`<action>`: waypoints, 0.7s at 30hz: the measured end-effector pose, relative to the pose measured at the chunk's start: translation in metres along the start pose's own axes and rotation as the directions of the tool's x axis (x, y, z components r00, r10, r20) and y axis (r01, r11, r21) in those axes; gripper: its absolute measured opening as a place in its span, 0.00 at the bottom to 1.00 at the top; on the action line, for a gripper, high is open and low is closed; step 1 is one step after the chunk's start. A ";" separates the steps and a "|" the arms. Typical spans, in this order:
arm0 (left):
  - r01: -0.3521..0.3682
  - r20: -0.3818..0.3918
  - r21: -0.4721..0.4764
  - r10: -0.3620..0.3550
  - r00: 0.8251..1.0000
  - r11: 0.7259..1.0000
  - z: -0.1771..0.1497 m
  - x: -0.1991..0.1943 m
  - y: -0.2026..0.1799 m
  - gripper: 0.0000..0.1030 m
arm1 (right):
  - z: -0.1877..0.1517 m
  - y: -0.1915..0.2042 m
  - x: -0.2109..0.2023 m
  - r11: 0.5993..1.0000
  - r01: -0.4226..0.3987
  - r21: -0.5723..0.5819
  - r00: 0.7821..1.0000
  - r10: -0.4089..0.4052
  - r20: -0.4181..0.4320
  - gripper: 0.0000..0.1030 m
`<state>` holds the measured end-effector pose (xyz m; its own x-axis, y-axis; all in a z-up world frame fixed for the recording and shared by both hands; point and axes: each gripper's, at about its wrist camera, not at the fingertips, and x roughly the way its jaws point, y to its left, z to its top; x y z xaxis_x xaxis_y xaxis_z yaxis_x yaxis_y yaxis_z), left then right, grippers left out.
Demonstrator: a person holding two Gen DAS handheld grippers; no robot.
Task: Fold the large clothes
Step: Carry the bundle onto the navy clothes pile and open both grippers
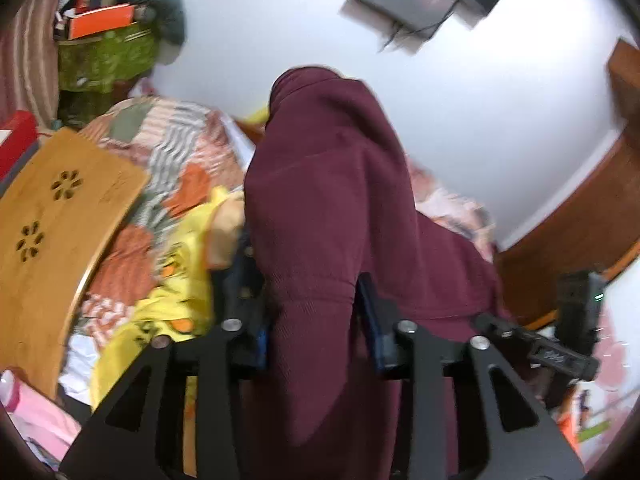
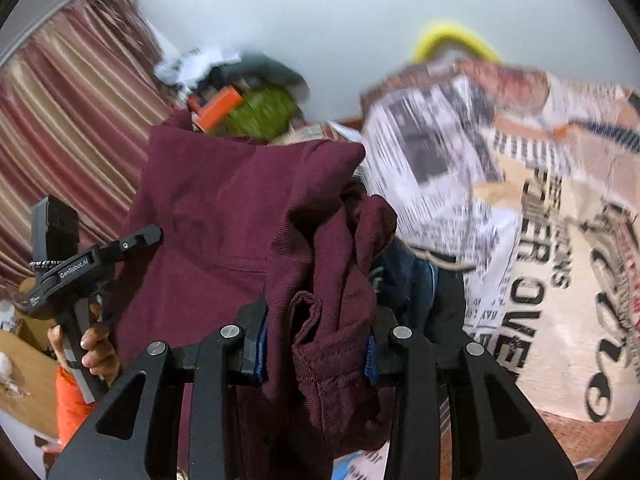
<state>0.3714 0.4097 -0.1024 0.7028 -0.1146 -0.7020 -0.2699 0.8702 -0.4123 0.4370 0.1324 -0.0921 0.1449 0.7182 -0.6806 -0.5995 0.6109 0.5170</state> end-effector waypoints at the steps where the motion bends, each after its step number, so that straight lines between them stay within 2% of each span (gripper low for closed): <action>1: -0.022 -0.007 0.006 0.022 1.000 1.000 -0.005 0.007 0.003 0.45 | 0.000 -0.005 0.007 1.000 0.002 0.013 1.000 -0.002 -0.010 0.35; 3: -0.021 -0.016 -0.017 0.020 1.000 1.000 -0.012 0.018 0.012 0.49 | -0.005 -0.019 0.021 0.999 0.008 0.050 0.999 -0.006 -0.031 0.39; 5: 0.023 -0.014 -0.059 -0.023 1.000 0.998 -0.013 0.016 0.017 0.50 | -0.006 -0.020 0.020 0.999 0.021 0.041 0.999 -0.020 -0.027 0.43; 7: 0.016 -0.017 -0.063 -0.017 1.000 0.998 -0.013 0.013 0.015 0.51 | -0.007 -0.015 0.015 0.999 0.047 0.021 0.999 -0.046 -0.021 0.51; 10: -0.089 -0.014 -0.011 0.089 0.996 0.996 -0.012 0.002 -0.003 0.51 | -0.009 -0.006 0.002 0.993 0.113 -0.027 0.993 -0.114 -0.029 0.54; 13: -0.214 0.027 0.074 0.213 0.977 0.974 -0.018 -0.008 -0.020 0.51 | -0.012 0.006 -0.018 0.984 0.158 -0.087 0.987 -0.160 -0.009 0.54; 14: -0.237 0.038 0.093 0.235 0.971 0.967 -0.021 -0.014 -0.025 0.51 | -0.013 0.008 -0.021 0.980 0.172 -0.101 0.985 -0.172 0.005 0.54; 19: -0.274 0.135 0.140 0.256 0.957 0.951 -0.043 -0.070 -0.057 0.51 | -0.032 0.045 -0.085 0.956 0.209 -0.206 0.974 -0.184 0.135 0.54; 21: -0.294 0.206 0.172 0.258 0.944 0.940 -0.056 -0.102 -0.077 0.51 | -0.040 0.063 -0.111 0.944 0.225 -0.240 0.964 -0.180 0.194 0.54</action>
<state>0.2837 0.3281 -0.0313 0.7294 0.2144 -0.6497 -0.3472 0.9343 -0.0814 0.3517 0.0773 -0.0046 0.4007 0.6473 -0.6484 -0.7226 0.6584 0.2107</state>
